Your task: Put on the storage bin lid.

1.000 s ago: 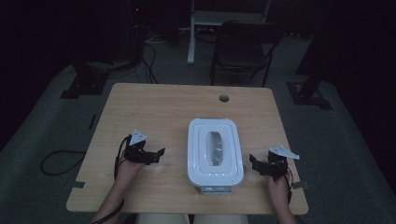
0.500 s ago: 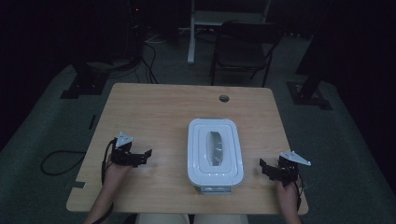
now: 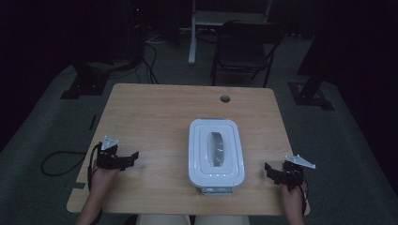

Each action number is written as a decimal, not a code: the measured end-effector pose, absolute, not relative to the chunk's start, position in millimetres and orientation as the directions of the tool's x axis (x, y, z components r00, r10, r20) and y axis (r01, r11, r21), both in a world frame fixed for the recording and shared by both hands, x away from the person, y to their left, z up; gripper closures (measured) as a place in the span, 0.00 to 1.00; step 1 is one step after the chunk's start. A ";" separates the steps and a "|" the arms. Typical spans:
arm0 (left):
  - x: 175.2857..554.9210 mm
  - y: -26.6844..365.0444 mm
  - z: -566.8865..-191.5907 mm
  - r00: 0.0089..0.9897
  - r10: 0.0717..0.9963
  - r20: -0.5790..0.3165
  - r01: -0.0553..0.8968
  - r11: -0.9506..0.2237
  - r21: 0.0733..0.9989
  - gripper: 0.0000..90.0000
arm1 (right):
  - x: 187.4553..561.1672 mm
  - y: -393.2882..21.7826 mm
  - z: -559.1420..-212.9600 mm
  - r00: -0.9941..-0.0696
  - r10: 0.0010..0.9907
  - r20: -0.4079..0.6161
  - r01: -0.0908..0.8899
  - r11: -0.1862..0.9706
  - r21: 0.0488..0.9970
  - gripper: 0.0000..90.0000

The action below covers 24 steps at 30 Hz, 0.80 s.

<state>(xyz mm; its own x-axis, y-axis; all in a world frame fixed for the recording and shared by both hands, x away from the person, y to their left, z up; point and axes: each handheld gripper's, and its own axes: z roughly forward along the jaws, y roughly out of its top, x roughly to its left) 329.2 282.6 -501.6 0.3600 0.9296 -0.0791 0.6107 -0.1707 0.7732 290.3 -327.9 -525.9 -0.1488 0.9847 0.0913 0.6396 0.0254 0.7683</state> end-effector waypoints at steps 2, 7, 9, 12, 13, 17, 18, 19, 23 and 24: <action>324.7 288.3 -502.0 0.348 0.934 -0.085 0.614 -0.158 0.773 0.02 | 290.6 -327.8 -526.1 -0.148 0.985 0.090 0.643 0.026 0.765 0.14; 315.6 302.3 -503.9 0.290 0.953 -0.092 0.638 -0.120 0.761 0.02 | 293.3 -327.1 -527.4 -0.156 0.984 0.090 0.672 0.039 0.739 0.14; 312.7 307.4 -504.4 0.263 0.959 -0.108 0.647 -0.093 0.756 0.02 | 293.4 -326.6 -527.4 -0.156 0.984 0.085 0.674 0.043 0.737 0.14; 308.7 313.1 -505.0 0.223 0.969 -0.104 0.652 -0.069 0.755 0.02 | 293.9 -324.9 -527.5 -0.158 0.985 0.067 0.678 0.059 0.733 0.14; 306.3 316.8 -505.8 0.205 0.974 -0.098 0.663 -0.065 0.746 0.02 | 294.1 -324.0 -527.6 -0.160 0.985 0.060 0.678 0.065 0.732 0.14; 301.9 321.9 -508.2 0.174 0.980 -0.101 0.672 -0.043 0.739 0.02 | 294.5 -321.1 -527.8 -0.166 0.986 0.034 0.680 0.090 0.728 0.14; 300.3 323.3 -509.1 0.164 0.981 -0.102 0.673 -0.036 0.739 0.02 | 294.7 -320.3 -528.0 -0.168 0.986 0.023 0.680 0.098 0.726 0.14; 297.9 325.8 -511.3 0.150 0.984 -0.098 0.682 -0.031 0.730 0.02 | 294.9 -319.1 -528.1 -0.168 0.986 0.012 0.682 0.108 0.724 0.14; 294.5 325.2 -516.2 0.147 0.987 -0.067 0.710 -0.058 0.701 0.02 | 294.8 -318.8 -528.1 -0.175 0.985 0.011 0.681 0.113 0.723 0.14; 294.5 325.2 -516.2 0.147 0.987 -0.067 0.710 -0.058 0.701 0.02 | 294.8 -318.8 -528.1 -0.175 0.985 0.011 0.681 0.113 0.723 0.14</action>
